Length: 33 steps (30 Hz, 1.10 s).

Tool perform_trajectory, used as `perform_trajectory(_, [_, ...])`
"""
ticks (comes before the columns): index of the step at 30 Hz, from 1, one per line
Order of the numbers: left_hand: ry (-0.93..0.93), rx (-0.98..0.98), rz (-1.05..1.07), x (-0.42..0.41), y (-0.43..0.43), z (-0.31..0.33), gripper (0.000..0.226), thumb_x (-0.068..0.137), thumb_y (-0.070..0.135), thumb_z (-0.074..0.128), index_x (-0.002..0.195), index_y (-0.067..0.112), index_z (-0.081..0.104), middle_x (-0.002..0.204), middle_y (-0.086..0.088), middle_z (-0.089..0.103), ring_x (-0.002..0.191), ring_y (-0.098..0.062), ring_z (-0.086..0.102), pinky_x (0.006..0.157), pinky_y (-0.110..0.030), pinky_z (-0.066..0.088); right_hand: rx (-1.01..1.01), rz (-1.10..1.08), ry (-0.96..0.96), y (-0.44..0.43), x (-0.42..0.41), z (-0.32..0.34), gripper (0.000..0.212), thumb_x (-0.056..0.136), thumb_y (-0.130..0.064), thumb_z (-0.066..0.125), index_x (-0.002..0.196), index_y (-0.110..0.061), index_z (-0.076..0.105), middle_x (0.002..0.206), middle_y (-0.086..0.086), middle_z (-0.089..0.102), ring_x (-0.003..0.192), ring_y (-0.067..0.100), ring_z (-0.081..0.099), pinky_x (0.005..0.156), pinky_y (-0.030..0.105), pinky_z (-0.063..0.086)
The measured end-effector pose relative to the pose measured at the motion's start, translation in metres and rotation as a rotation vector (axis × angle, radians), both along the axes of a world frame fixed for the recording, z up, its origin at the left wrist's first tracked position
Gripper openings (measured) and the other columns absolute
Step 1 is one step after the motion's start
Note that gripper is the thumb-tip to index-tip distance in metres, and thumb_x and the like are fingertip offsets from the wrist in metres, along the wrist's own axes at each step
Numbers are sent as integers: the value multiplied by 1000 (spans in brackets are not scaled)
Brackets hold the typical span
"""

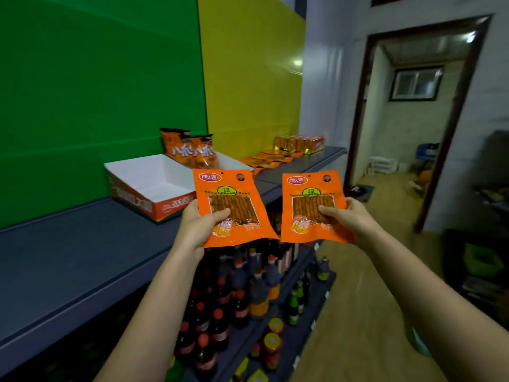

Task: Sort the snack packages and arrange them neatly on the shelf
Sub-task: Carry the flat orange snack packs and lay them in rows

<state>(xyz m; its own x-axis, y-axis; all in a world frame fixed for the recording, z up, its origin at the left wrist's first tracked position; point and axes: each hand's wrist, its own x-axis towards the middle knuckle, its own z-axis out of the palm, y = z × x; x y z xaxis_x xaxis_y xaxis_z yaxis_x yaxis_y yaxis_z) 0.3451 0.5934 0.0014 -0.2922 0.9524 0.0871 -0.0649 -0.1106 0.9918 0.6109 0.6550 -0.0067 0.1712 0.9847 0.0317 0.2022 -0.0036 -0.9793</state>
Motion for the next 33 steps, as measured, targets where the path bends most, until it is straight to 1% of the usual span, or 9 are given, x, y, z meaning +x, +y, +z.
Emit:
perform_trajectory(4, [43,6,-66,44,50,-6,26,83,6,67,103,19,57,103,-9,68,82,-21,67,68,-31,54,-11,-55,-41,34,51,-2,50,78,-24,75,119,-5,54,114,11,65,103,30,64,96,45,49])
perform_trajectory(9, [57,11,-100,83,118,-11,32,84,5,66,114,12,57,110,-10,67,86,-23,67,67,-29,54,-15,-100,-25,80,89,-6,47,81,-21,72,120,-8,51,113,12,64,104,32,63,96,46,49])
perform_trajectory(14, [21,29,-99,111,192,-16,44,86,6,63,127,11,48,118,-11,64,101,-29,65,81,-39,54,7,-111,-36,137,113,-3,45,83,-20,69,121,-8,49,108,10,62,94,26,61,88,39,49])
perform_trajectory(16, [13,26,-98,121,222,-18,44,87,6,62,128,11,47,120,-12,63,102,-29,64,85,-42,53,16,-113,-30,163,120,3,47,83,-20,69,123,-8,47,106,10,62,96,28,62,91,41,50])
perform_trajectory(20, [-2,33,-82,139,277,-19,42,88,6,60,127,12,44,121,-11,61,103,-29,63,86,-43,53,47,-100,3,214,132,14,40,83,-18,69,116,-13,47,107,10,62,96,28,63,90,41,50])
perform_trajectory(24, [-5,49,-41,151,314,-23,40,89,4,58,125,13,43,120,-10,60,105,-29,62,86,-43,52,53,-59,15,260,141,16,33,83,-20,69,107,-20,45,104,9,63,84,24,64,80,37,52])
perform_trajectory(28, [34,51,35,156,352,-27,40,89,7,58,125,17,43,122,-10,60,105,-30,62,91,-51,51,32,7,41,323,150,13,38,82,-20,70,114,-14,50,103,9,66,84,25,65,75,35,53])
perform_trajectory(30, [40,43,84,156,366,-29,42,90,8,58,128,16,43,120,-9,61,103,-29,63,88,-49,53,32,75,77,356,148,11,43,82,-18,71,119,-10,51,99,8,67,78,22,65,68,31,53])
perform_trajectory(33, [39,34,180,154,382,-31,38,90,6,58,124,14,45,115,-11,63,98,-30,65,84,-47,54,29,192,91,410,139,11,45,80,-16,72,119,-8,51,95,7,67,76,19,65,69,31,53])
